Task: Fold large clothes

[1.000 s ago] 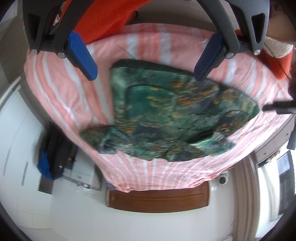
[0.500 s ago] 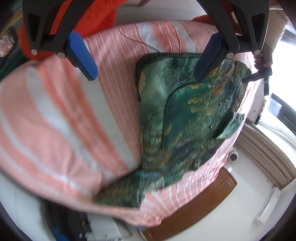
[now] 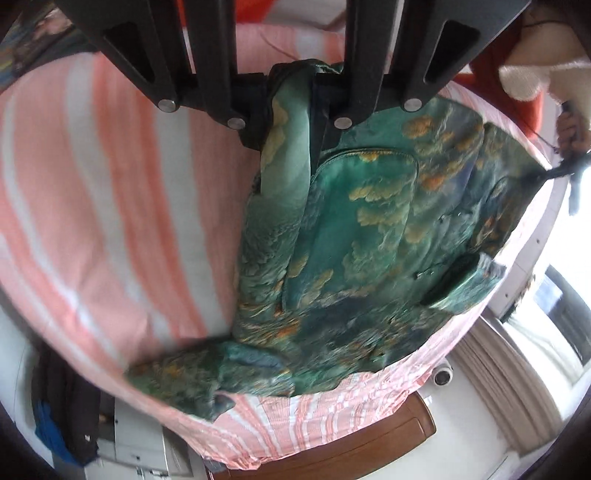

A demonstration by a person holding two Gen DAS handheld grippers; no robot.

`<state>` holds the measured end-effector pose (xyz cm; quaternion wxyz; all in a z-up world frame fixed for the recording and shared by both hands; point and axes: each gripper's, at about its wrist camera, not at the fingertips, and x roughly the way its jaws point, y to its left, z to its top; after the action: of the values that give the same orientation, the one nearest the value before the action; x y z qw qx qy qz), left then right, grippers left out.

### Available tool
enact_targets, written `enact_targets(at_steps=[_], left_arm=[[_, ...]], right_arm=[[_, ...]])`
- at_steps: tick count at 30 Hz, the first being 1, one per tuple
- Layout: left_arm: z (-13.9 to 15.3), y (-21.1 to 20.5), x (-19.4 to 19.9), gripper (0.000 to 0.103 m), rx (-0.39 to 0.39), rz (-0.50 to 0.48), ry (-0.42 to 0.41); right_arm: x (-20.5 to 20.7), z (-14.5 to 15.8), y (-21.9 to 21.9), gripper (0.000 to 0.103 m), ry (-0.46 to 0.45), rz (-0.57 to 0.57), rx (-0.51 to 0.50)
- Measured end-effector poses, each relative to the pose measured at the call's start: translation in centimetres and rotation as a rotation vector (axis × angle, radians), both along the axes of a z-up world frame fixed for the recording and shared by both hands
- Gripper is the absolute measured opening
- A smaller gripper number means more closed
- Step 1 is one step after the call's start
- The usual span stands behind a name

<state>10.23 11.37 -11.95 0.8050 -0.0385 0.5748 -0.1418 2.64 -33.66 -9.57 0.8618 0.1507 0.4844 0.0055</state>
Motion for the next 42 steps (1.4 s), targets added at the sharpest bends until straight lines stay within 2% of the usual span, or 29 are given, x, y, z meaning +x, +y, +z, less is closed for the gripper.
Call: enact_targets(at_steps=[3,6,11,14,18,22,24,25,27,28,29,30,31,35,36,37,39,41,42], left_arm=[[-2.1,-0.9,-1.9,0.01,0.023,0.012,0.015],[-2.5,-0.5,-1.4,0.01,-0.005,0.053,0.016],[-1.8,0.3,-1.6,0.01,-0.044,0.058,0.014],[-1.9,1.8,-2.2,0.01,-0.049,0.061,0.011],[-2.6,1.2,-2.1,0.01,-0.034,0.069,0.016],[-2.6,-0.1,-1.9,0.012,0.041,0.049,-0.006],[-2.3,-0.6,-2.1,0.019,0.079,0.04,-0.029],[-2.1,-0.7,-2.2,0.024,0.101,0.04,-0.039],[-1.8,-0.8,-2.5,0.043,0.137,0.044,-0.053],[-1.4,-0.8,-2.7,0.047,0.15,0.044,-0.063],[-1.1,-0.7,-2.9,0.055,0.153,0.043,-0.068],[-0.6,-0.6,-3.1,0.062,0.155,0.045,-0.078],[0.2,-0.4,-3.4,0.064,0.16,0.05,-0.096],[4.0,-0.5,-3.4,0.071,0.182,0.044,-0.186],[5.0,-0.7,-3.1,0.075,0.194,0.032,-0.218],[6.5,-1.4,-2.5,0.078,0.211,0.008,-0.267],[8.9,-2.9,-1.1,0.09,0.247,-0.045,-0.372],[10.3,-4.8,0.5,0.099,0.264,-0.113,-0.451],[10.4,-5.8,1.4,0.1,0.27,-0.156,-0.469]], right_arm=[[-0.7,-1.4,0.0,0.015,0.036,-0.006,-0.082],[-0.6,-3.5,-0.7,0.015,0.086,-0.042,-0.064],[-1.1,-3.3,0.1,0.015,0.047,-0.06,-0.103],[-1.6,-3.0,0.8,0.015,0.038,-0.067,-0.086],[-2.5,-2.6,1.8,0.014,0.028,-0.048,-0.113],[-1.8,-3.3,1.7,0.014,0.023,-0.06,-0.124],[-1.7,-3.3,1.9,0.015,0.013,-0.068,-0.131],[-1.7,-3.2,2.0,0.018,0.005,-0.069,-0.139],[-1.9,-2.9,2.2,0.024,-0.015,-0.084,-0.149],[-2.1,-2.6,2.2,0.041,-0.024,-0.091,-0.143],[-2.3,-2.4,2.1,0.065,-0.03,-0.101,-0.132],[-2.6,-2.2,2.1,0.074,-0.039,-0.112,-0.123],[-3.0,-1.9,2.0,0.08,-0.053,-0.125,-0.116],[-4.1,-0.7,2.5,0.08,-0.088,-0.157,-0.148],[-4.4,-0.4,2.7,0.08,-0.1,-0.163,-0.155],[-4.8,0.0,2.9,0.08,-0.115,-0.169,-0.16],[-5.2,0.6,3.4,0.08,-0.142,-0.178,-0.169],[-5.4,1.0,4.2,0.08,-0.164,-0.178,-0.17],[-5.4,1.0,4.6,0.08,-0.171,-0.173,-0.167]])
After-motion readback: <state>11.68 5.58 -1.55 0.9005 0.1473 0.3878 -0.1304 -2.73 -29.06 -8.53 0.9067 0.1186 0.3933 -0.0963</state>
